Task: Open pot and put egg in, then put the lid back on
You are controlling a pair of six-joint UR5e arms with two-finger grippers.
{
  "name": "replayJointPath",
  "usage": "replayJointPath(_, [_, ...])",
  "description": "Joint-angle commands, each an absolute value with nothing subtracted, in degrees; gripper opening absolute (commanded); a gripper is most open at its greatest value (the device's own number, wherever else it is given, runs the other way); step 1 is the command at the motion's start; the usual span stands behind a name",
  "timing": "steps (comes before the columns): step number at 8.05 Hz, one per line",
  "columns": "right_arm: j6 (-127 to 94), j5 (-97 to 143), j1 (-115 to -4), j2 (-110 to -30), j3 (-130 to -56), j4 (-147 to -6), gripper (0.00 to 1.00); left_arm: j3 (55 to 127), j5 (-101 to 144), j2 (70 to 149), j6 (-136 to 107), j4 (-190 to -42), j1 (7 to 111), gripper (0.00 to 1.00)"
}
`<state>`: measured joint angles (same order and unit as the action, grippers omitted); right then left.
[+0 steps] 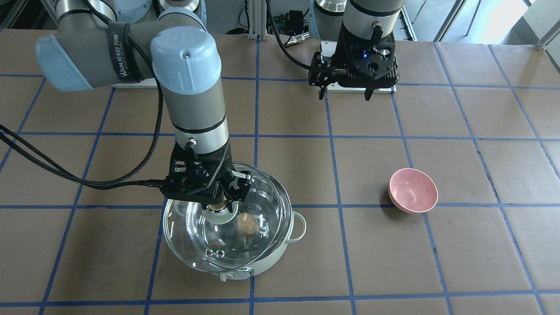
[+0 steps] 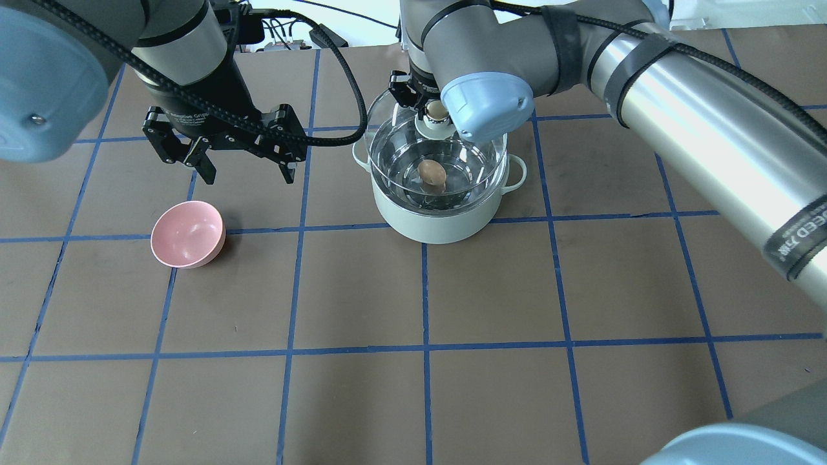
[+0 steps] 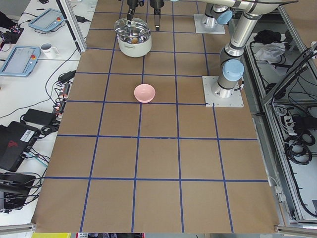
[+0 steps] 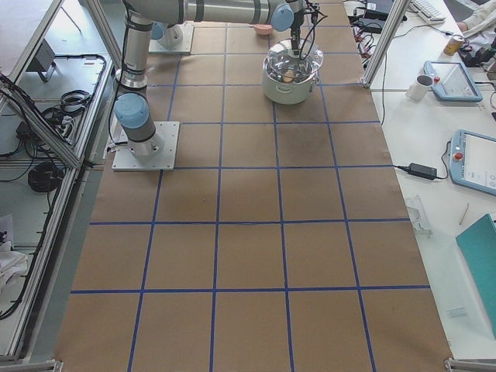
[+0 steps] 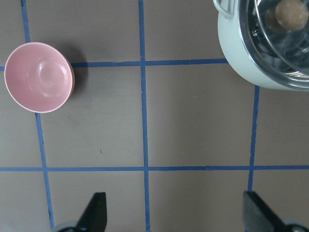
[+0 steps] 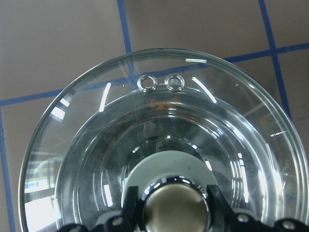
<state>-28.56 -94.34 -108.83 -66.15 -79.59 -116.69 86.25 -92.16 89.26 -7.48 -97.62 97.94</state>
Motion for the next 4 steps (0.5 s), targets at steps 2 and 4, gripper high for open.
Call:
replayJointPath(2, [-32.34,-95.45,-110.39,-64.77,-81.11,-116.72,0.0,86.31,-92.11,88.6,-7.47,-98.35,97.12,1.0])
replayJointPath(4, [-32.52,-95.45,-110.39,-64.95,-81.47,-116.54,0.0,86.4,-91.49,88.77,-7.38,-97.82,96.86,1.0])
